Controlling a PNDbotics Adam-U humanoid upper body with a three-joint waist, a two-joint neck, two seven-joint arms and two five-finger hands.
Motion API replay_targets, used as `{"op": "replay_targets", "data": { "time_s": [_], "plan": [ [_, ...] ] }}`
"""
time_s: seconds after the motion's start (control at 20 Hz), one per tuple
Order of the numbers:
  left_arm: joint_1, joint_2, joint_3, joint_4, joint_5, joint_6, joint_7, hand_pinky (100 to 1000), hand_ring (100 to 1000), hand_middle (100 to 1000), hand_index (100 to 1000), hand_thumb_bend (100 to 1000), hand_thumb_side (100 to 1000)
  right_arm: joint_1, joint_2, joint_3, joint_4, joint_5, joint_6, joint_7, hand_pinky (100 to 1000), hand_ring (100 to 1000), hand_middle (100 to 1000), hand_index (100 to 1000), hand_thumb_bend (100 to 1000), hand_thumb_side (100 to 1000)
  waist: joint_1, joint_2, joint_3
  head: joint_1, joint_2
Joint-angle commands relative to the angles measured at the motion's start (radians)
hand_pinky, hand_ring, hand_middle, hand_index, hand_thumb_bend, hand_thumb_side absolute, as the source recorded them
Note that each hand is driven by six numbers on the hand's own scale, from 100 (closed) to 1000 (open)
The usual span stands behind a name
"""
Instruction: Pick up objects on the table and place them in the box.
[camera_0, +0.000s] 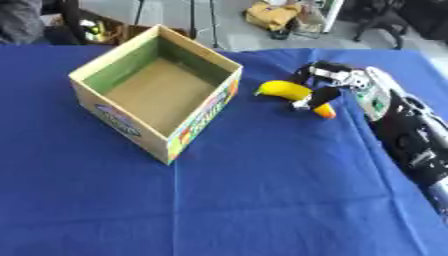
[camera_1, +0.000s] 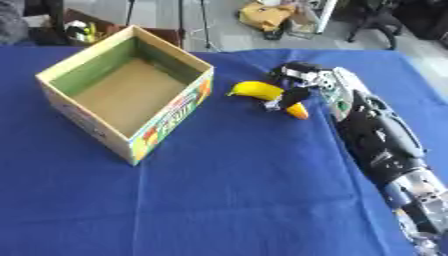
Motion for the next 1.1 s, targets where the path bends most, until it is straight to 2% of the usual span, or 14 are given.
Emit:
{"op": "replay_targets", "data": {
  "time_s": [0.05,0.3,0.45,0.7,0.85,1.1],
  "plan": [
    [-0.009,0.003,0.000,-0.024,0.003,-0.002,-0.003,657,660,605,719,316,1000,0.012,0.016,0.019,0.021,0.041,-0.002,0.012,642,720,685,802,518,542,0.007,-0.009,0.005,-0.003,-0.013],
    [-0.010,0.001,0.000,-0.024,0.003,-0.002,-0.005,658,661,606,719,316,1000,0.013,0.028,0.023,0.030,0.063,-0.006,0.013,609,646,671,788,510,532,0.006,-0.007,0.007,-0.004,-0.016],
    [-0.011,0.000,0.001,-0.025,0.003,-0.001,-0.005,657,662,605,719,318,1000,0.015,0.036,0.024,0.035,0.066,-0.007,0.007,497,518,569,696,456,494,0.004,-0.006,0.009,-0.003,-0.017],
    [-0.012,-0.001,0.001,-0.024,0.003,0.000,-0.005,657,660,604,718,320,1000,0.016,0.038,0.024,0.032,0.066,-0.005,-0.031,356,386,431,533,293,369,0.001,-0.005,0.008,-0.001,-0.017],
    [-0.012,-0.001,0.002,-0.025,0.002,0.001,-0.006,657,660,604,718,319,1000,0.017,0.037,0.023,0.021,0.068,-0.004,-0.067,314,349,377,482,227,316,0.000,-0.005,0.007,0.000,-0.018],
    [-0.011,-0.002,0.003,-0.024,0.003,0.001,-0.005,657,661,604,718,320,1000,0.020,0.032,0.022,0.001,0.058,-0.007,-0.123,291,325,348,454,185,253,0.001,-0.009,0.005,0.000,-0.017]
  ]
}}
